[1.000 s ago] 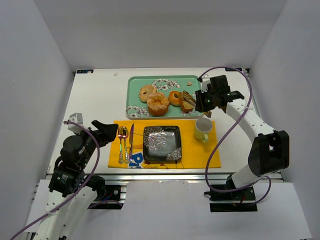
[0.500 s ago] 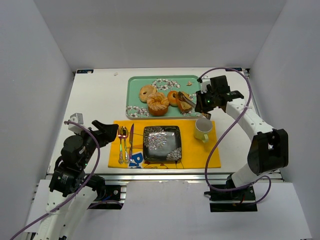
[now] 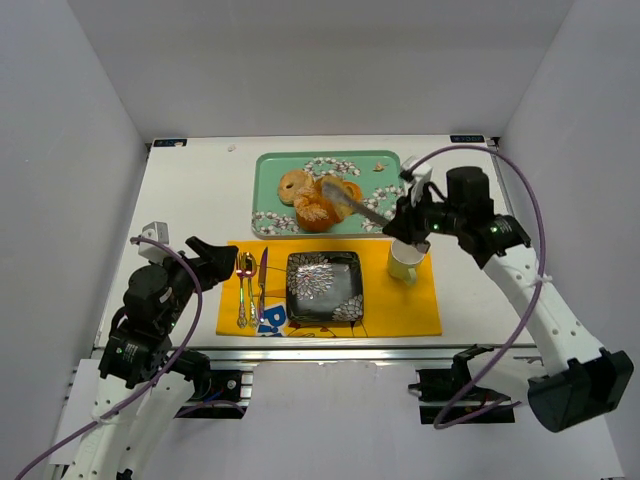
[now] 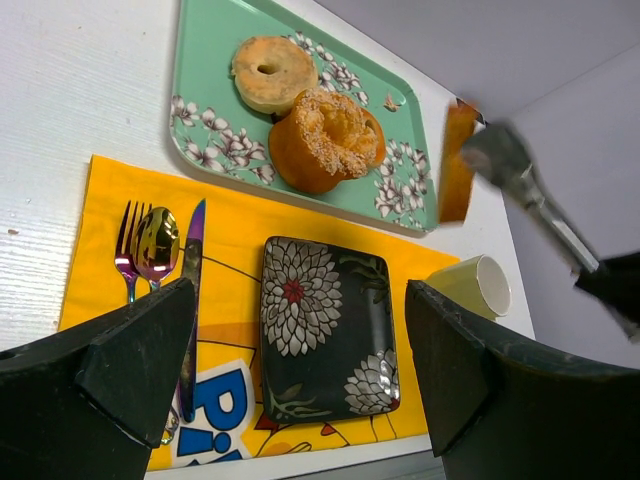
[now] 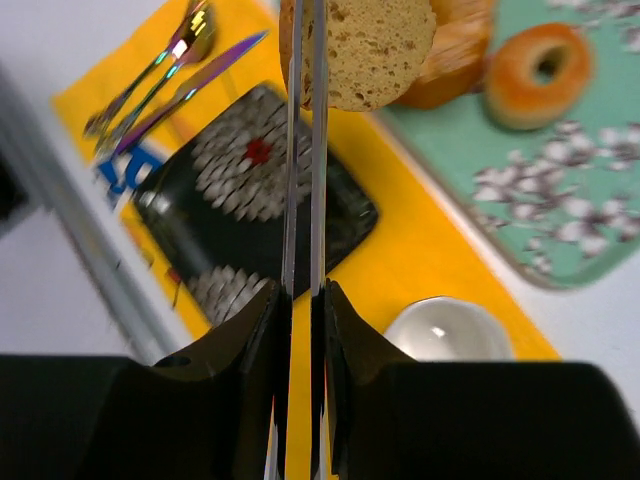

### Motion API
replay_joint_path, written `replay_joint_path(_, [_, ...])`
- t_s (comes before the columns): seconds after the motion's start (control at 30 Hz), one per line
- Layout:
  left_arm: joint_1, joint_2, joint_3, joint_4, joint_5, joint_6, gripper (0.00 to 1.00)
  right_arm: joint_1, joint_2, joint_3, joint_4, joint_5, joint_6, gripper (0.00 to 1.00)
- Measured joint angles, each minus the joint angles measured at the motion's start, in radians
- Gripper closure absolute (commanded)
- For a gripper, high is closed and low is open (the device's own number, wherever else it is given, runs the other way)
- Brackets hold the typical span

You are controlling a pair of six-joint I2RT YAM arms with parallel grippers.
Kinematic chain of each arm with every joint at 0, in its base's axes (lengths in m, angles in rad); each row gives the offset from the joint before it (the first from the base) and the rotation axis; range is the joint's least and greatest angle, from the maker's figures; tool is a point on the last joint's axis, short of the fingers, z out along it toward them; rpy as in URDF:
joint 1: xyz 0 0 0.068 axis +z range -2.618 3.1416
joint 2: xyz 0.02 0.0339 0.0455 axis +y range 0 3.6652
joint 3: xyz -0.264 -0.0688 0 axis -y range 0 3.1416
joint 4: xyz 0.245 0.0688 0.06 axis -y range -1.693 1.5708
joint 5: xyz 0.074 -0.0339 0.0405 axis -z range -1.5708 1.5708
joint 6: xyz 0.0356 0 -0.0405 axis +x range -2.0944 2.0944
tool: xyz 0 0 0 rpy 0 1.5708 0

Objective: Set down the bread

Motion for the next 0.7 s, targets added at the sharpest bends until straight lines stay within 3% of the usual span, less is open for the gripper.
replay_joint_path(0.23, [0.0,0.0,0.002,0.0,0.0,0.001,0.06,0.174,-0.049,-0.091,-0.178,-0.012,-0.201,1.0])
replay_joint_path(0.43, [0.0,-0.002,0.002,-0.002,0.0,0.001,0.06,0.303,-0.053,-0.161,-0.219,0.065,-0.276,0.99])
replay_joint_path(0.7, [0.0,-0.027,0.002,-0.005,0.0,-0.003,0.06,0.341,-0.022,-0.176,-0.224,0.13,-0.327,0.57])
